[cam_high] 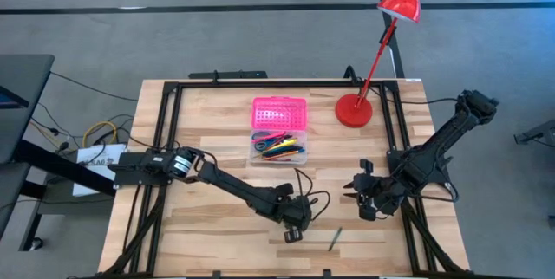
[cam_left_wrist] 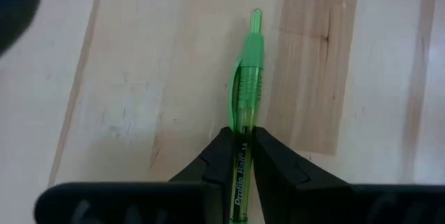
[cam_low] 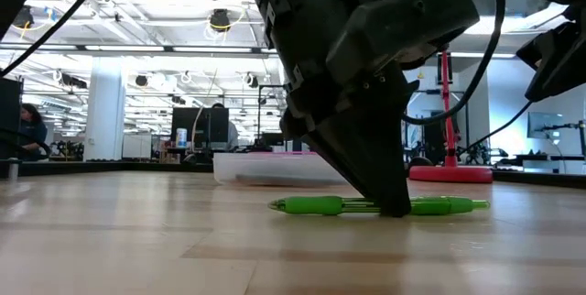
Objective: Pick & place school supplies into a supply box
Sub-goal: Put the green pen into the pink supply box, then put the green crayon into the pink supply box, then move the pink supply box to the bottom center of the table
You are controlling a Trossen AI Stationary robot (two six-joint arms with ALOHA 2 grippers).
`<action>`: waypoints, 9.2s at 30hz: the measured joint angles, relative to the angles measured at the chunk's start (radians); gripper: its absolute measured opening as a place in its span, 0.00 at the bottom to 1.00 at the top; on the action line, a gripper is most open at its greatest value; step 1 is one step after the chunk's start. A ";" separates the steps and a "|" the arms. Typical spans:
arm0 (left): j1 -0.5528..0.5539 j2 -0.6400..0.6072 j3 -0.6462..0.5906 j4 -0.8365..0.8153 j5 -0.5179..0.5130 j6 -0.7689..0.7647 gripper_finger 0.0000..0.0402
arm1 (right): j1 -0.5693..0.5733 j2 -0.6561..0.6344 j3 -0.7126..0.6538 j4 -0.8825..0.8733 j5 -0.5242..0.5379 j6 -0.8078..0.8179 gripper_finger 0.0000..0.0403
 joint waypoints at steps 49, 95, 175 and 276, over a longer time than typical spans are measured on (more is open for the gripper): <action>0.083 -0.098 -0.010 -0.205 0.081 0.042 0.04 | 0.082 0.000 0.000 -0.022 0.007 0.125 0.24; 0.414 -0.240 -0.007 -0.361 -0.137 0.470 0.08 | 0.080 0.000 0.000 -0.037 0.059 0.169 0.24; -0.166 -0.391 -0.070 -0.896 -0.608 -0.587 0.29 | -0.068 0.652 0.252 0.221 -0.565 -0.215 0.05; -0.274 -0.410 -0.277 -0.942 -0.643 -0.861 0.13 | -0.869 0.780 0.649 0.113 -0.608 -0.697 0.27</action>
